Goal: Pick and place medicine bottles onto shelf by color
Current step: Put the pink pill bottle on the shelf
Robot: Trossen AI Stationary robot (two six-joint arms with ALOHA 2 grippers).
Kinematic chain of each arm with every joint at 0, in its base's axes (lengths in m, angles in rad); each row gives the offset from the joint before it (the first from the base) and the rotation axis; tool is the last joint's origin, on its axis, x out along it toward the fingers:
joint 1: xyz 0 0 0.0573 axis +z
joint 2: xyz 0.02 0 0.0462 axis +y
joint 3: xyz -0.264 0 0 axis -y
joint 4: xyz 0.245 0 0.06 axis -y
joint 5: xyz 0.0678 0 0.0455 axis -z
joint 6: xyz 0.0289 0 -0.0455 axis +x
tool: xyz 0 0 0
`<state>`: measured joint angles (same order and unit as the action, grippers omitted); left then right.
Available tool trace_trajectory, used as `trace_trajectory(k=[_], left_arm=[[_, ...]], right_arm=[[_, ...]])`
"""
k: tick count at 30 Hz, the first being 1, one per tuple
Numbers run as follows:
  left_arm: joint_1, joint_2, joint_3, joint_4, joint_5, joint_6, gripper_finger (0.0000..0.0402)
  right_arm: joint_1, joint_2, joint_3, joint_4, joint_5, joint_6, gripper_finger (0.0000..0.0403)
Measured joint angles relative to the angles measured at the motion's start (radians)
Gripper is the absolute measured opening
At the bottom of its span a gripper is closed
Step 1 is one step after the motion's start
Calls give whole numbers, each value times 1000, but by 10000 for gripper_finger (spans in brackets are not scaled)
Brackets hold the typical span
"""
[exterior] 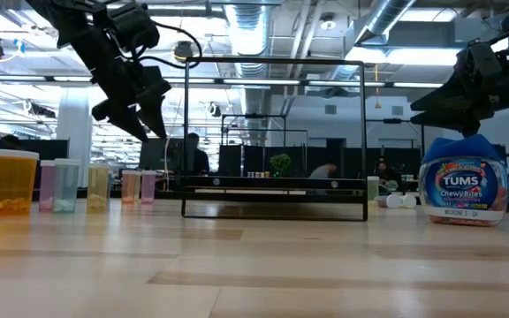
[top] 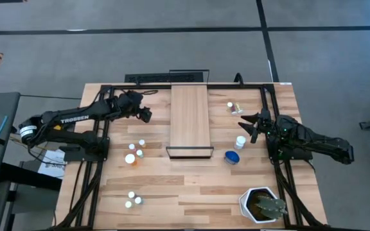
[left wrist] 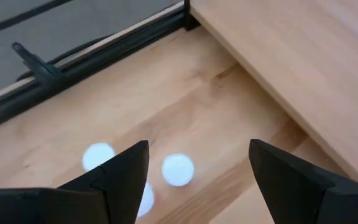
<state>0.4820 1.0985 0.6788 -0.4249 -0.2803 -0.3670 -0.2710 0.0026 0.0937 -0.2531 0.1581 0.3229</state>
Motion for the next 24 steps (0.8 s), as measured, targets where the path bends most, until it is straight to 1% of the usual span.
trace_trajectory(k=[5,9,12,15,19,24], left_arm=[[1,0,0,12,-23,44,264],[1,0,0,27,-36,40,264],[1,0,0,15,6,42,263],[1,3,0,12,38,10,263],[14,54,0,5,54,-16,263],[60,175,0,16,55,-17,263]], right_arm=[[0,0,0,0,0,0,225],[0,0,0,0,0,0,225],[0,0,0,0,0,0,225],[0,0,0,0,0,0,225],[0,0,0,0,0,0,225],[0,0,0,0,0,0,225]])
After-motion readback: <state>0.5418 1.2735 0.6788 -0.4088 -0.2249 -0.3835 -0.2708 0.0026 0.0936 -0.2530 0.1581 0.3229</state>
